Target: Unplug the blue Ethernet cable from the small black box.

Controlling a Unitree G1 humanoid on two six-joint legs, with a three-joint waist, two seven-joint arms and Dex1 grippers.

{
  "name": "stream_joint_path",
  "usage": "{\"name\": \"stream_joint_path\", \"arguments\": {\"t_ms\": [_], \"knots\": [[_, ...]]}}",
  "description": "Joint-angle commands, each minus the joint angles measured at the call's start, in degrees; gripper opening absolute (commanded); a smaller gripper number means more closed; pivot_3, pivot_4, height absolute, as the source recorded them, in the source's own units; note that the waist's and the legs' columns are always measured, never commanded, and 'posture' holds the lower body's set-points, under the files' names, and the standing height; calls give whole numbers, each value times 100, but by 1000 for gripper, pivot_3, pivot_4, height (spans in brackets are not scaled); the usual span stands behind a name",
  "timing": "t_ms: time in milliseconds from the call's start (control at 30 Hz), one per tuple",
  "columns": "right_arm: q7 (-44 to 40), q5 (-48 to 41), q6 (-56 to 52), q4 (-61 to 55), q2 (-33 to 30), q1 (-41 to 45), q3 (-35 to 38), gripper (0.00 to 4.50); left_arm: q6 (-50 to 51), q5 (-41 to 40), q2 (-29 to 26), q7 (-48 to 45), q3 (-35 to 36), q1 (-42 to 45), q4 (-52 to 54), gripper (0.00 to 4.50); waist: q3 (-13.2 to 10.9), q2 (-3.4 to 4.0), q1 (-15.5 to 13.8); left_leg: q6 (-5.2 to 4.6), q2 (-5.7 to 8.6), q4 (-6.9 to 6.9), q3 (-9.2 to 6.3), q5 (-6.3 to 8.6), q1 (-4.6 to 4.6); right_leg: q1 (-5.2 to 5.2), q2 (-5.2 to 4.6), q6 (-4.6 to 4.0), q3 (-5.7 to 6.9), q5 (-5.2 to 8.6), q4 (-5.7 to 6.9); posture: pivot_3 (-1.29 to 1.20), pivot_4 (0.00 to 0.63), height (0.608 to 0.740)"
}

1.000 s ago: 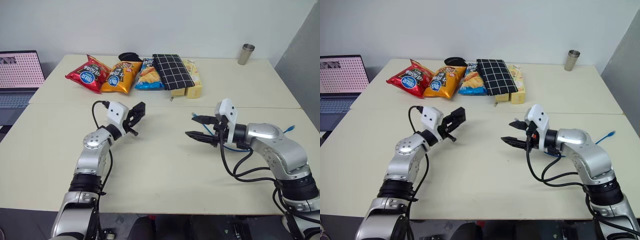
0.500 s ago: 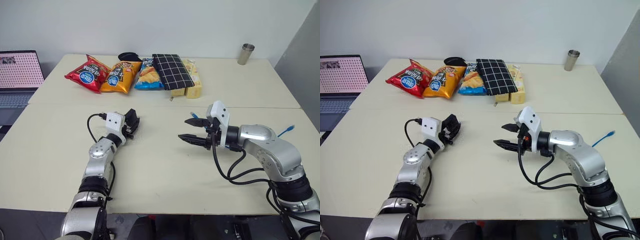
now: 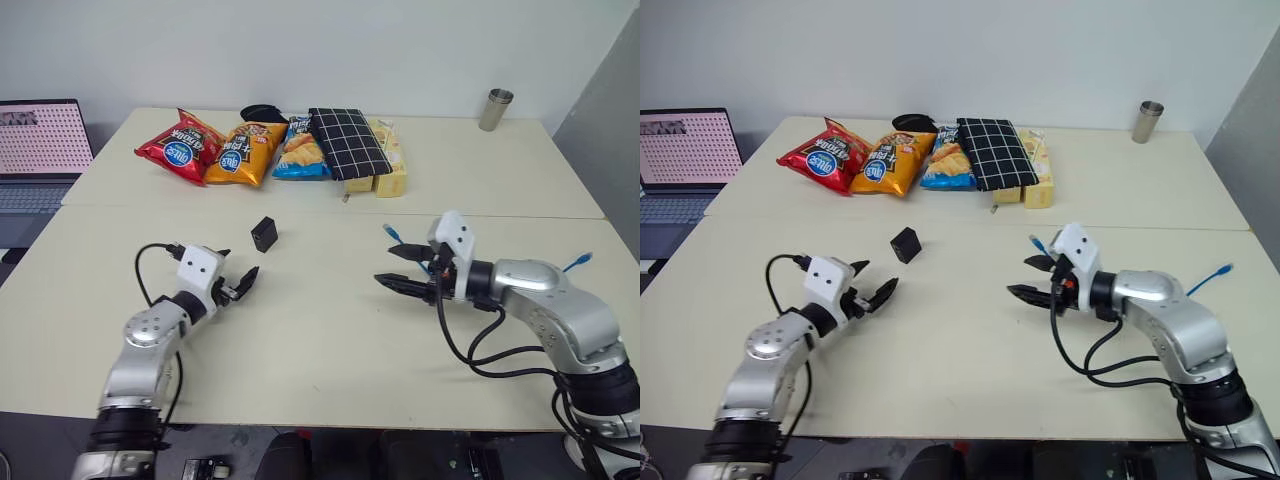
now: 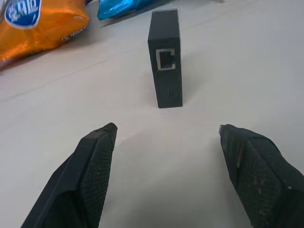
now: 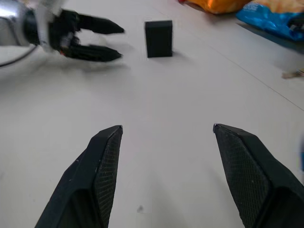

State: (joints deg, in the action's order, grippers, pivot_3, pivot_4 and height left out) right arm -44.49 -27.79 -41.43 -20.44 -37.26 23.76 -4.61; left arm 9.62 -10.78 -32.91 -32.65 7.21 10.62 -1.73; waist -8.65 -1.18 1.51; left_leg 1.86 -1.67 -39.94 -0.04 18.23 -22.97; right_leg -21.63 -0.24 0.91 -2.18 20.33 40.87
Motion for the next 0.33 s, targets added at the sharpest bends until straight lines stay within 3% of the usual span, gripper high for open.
{"name": "stream_joint_path", "arguments": {"t_ms": [33,200,333], "knots": [[-297,-44,338,-87,-370,-154,541,3242,355,-331,-501,-482,288,-5,675,3661,0,0,4,-1,0,0,0,1,0,1,0,0,0,0,-1,0,150,740],[-517,-55,495,207,-734,-268,931,3242,693,-633,-1055,-976,465,184,820,3661,-1,1,11,-16,-1,6,0,9,4,0,2,0,1,0,0,0,150,740],[-535,16,595,383,-817,-254,999,3242,761,-731,-1198,-1155,482,300,808,3661,-1,2,10,-17,-1,5,2,10,4,1,2,0,-1,0,-2,0,150,740]]}}
